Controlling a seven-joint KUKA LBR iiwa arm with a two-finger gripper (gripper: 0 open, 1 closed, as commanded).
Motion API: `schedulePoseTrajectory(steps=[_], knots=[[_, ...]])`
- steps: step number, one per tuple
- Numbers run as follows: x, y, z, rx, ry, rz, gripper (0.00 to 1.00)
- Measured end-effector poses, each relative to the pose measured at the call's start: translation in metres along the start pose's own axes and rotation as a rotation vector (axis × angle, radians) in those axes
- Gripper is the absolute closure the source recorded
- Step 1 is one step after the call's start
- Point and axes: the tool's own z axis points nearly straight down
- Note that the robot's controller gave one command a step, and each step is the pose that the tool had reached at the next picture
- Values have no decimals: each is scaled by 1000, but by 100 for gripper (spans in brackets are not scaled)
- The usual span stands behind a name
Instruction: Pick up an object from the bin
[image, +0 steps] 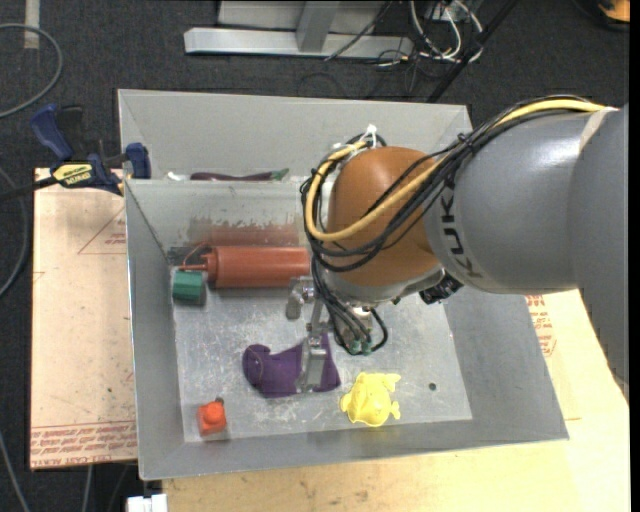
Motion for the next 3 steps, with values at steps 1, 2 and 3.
schedulePoseTrajectory(steps=[1, 2, 3], knots=[[1, -4, -61, -1, -1, 12, 0], [3, -12, -54, -6, -21, 20, 0], [0, -15, 4, -3, -8, 49, 0]])
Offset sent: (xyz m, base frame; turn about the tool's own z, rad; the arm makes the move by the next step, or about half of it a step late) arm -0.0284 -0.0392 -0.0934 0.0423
